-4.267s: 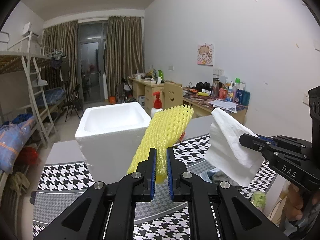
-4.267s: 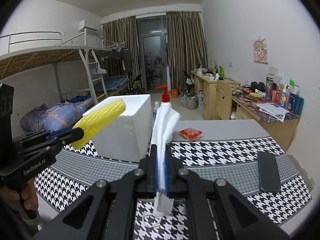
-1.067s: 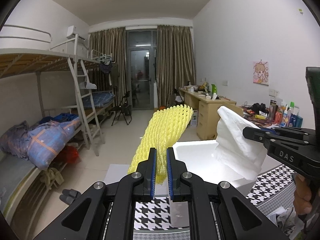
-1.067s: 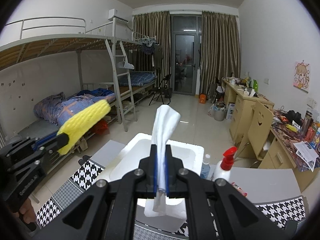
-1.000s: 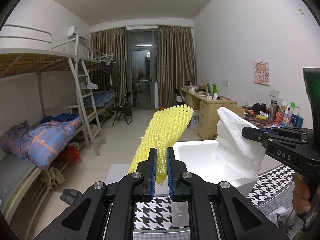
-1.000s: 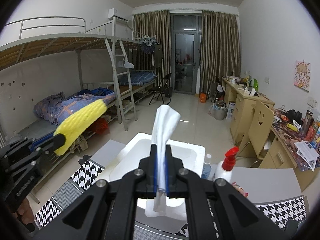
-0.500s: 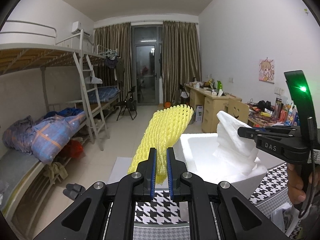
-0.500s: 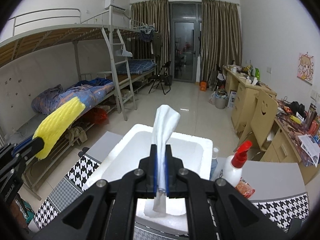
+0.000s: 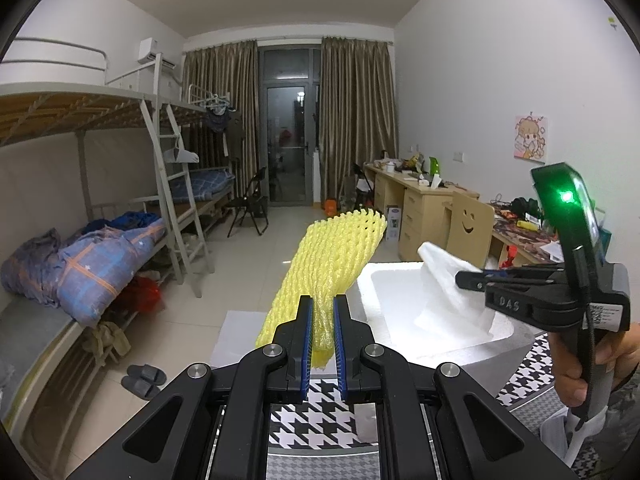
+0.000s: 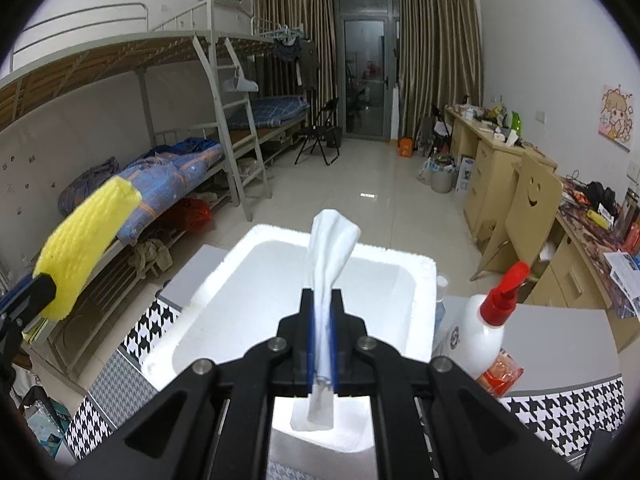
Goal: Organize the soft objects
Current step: 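Open the right gripper to drop the white tissue into the foam box, then lower the foam net into the foam box and open the left gripper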
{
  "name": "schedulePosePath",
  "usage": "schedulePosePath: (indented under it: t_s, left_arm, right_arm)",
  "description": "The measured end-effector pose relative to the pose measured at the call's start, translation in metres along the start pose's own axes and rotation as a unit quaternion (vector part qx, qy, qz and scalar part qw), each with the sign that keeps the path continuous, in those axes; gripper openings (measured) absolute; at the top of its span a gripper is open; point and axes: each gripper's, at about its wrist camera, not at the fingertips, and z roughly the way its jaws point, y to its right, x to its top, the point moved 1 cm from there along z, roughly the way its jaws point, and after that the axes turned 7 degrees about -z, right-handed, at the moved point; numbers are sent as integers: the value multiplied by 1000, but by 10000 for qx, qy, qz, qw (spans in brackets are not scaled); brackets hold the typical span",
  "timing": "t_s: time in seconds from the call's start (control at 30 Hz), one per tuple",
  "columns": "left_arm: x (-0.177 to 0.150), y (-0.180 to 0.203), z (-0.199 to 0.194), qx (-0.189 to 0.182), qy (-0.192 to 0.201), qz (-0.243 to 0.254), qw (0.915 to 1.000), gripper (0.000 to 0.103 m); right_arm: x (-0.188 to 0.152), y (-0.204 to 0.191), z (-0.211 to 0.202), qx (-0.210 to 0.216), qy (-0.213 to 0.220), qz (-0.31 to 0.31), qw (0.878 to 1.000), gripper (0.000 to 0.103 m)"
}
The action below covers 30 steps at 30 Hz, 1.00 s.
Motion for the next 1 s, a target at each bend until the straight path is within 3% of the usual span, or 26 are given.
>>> schedulePosePath:
  t_s: [0.17, 0.5, 0.73, 1.0]
  left_arm:
    - [1, 2, 3, -41, -36, 14, 10000, 10]
    - [6, 14, 12, -202, -138, 68, 9997, 10]
    - [11, 26, 13, -353, -110, 124, 9992, 10]
    - [14, 42, 14, -503, -134, 207, 9984, 10]
  right_arm:
    - [0, 3, 0, 21, -17, 57, 10000, 66]
    - [1, 11, -13, -142, 30, 82, 9999, 69]
    - [1, 12, -39, -257, 211, 176, 9993, 84]
    - [1, 18, -65, -301, 419, 300, 9982, 86]
